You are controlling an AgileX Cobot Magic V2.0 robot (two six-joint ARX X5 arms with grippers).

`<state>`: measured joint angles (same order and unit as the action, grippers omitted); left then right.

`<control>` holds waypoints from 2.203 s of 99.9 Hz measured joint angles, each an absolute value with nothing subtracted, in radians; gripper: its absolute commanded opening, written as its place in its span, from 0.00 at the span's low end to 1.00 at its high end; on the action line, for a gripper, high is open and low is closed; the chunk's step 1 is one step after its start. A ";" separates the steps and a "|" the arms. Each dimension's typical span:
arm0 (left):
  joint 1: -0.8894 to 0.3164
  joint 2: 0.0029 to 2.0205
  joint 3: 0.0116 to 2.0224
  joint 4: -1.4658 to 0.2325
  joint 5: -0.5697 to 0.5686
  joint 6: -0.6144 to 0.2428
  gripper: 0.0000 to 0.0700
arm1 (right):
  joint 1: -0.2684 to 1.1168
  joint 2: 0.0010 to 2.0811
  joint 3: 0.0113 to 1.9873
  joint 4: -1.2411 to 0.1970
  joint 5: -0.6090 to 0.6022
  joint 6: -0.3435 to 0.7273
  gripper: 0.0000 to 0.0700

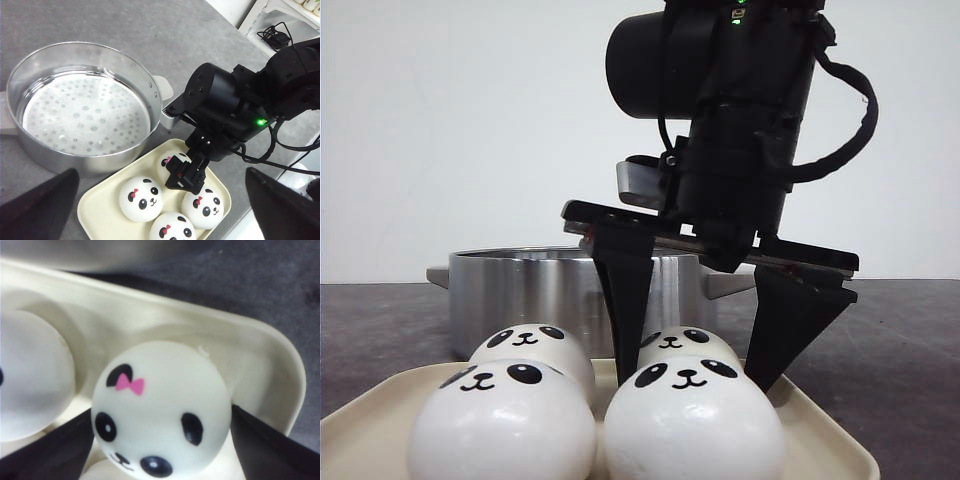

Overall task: Steam buns
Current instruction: 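Lower the right gripper onto the farther panda bun on the tray, then lift the bun with the right gripper and lower it into the pot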

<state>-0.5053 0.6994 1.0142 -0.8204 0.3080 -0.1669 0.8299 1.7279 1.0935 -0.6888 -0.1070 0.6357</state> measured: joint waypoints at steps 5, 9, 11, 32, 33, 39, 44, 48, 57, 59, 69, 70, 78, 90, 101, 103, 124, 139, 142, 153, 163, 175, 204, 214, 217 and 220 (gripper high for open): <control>-0.506 0.699 1.014 -0.820 0.308 -0.167 1.00 | 0.830 1.728 1.093 -0.688 -0.100 0.636 0.51; -0.506 0.699 1.014 -0.821 0.308 -0.166 1.00 | 0.830 1.729 1.093 -0.683 -0.087 0.635 0.27; -0.506 0.699 1.014 -0.821 0.308 -0.166 1.00 | 0.830 1.730 1.093 -0.678 -0.081 0.633 0.15; -0.506 0.699 1.014 -0.821 0.290 -0.163 1.00 | 0.830 1.731 1.093 -0.669 -0.060 0.599 0.01; -0.506 0.699 1.014 -0.821 0.290 -0.163 1.00 | 0.830 1.731 1.093 -0.669 -0.059 0.598 0.01; -0.506 0.699 1.014 -0.820 0.289 -0.163 1.00 | 0.832 1.728 1.095 -0.672 -0.052 0.588 0.01; -0.506 0.699 1.014 -0.821 0.287 -0.163 1.00 | 0.841 1.717 1.097 -0.685 -0.051 0.577 0.01; -0.506 0.699 1.014 -0.821 0.287 -0.163 1.00 | 0.849 1.695 1.100 -0.701 -0.052 0.567 0.01; -0.506 0.699 1.014 -0.821 0.287 -0.163 1.00 | 0.877 1.608 1.145 -0.731 -0.052 0.543 0.01; -0.506 0.699 1.014 -0.821 0.287 -0.163 1.00 | 0.887 1.584 1.164 -0.729 -0.052 0.537 0.01; -0.506 0.699 1.014 -0.820 0.287 -0.163 1.00 | 0.922 1.486 1.297 -0.712 -0.035 0.495 0.01; -0.506 0.699 1.014 -0.820 0.287 -0.163 1.00 | 0.924 1.480 1.312 -0.712 -0.028 0.491 0.01; -0.506 0.699 1.014 -0.813 0.287 -0.163 1.00 | 0.924 1.455 1.426 -0.706 0.025 0.451 0.01; -0.506 0.699 1.014 -0.784 0.287 -0.163 1.00 | 0.848 1.507 1.582 -0.706 0.054 0.381 0.01; -0.506 0.699 1.014 -0.780 0.287 -0.163 1.00 | 0.765 1.610 1.721 -0.742 0.027 0.338 0.01; -0.506 0.699 1.014 -0.780 0.287 -0.163 1.00 | 0.749 1.631 1.745 -0.754 0.019 0.334 0.01; -0.506 0.699 1.014 -0.780 0.286 -0.163 1.00 | 0.638 1.884 1.925 -0.844 -0.041 0.305 0.01; -0.506 0.700 1.014 -0.780 0.284 -0.163 1.00 | 0.617 2.048 1.937 -0.860 -0.076 0.293 0.01; -0.506 0.700 1.014 -0.780 0.284 -0.163 1.00 | 0.616 2.077 1.937 -0.862 -0.076 0.292 0.01; -0.506 0.700 1.014 -0.780 0.279 -0.163 1.00 | 0.612 2.160 1.937 -0.864 -0.077 0.291 0.01; -0.506 0.700 1.014 -0.781 0.263 -0.163 1.00 | 0.607 2.207 1.937 -0.864 -0.077 0.291 0.01; -0.506 0.700 1.014 -0.781 0.260 -0.163 1.00 | 0.601 2.240 1.937 -0.863 -0.075 0.291 0.01; -0.506 0.700 1.014 -0.801 0.260 -0.163 1.00 | 0.599 2.255 1.937 -0.846 -0.022 0.289 0.40; -0.506 0.700 1.014 -0.804 0.260 -0.162 1.00 | 0.599 2.255 1.937 -0.847 -0.022 0.288 0.70; -0.506 0.700 1.014 -0.804 0.260 -0.159 1.00 | 0.599 2.255 1.937 -0.847 -0.023 0.288 0.74; -0.506 0.700 1.014 -0.804 0.260 -0.159 1.00 | 0.599 2.255 1.937 -0.847 -0.022 0.288 0.76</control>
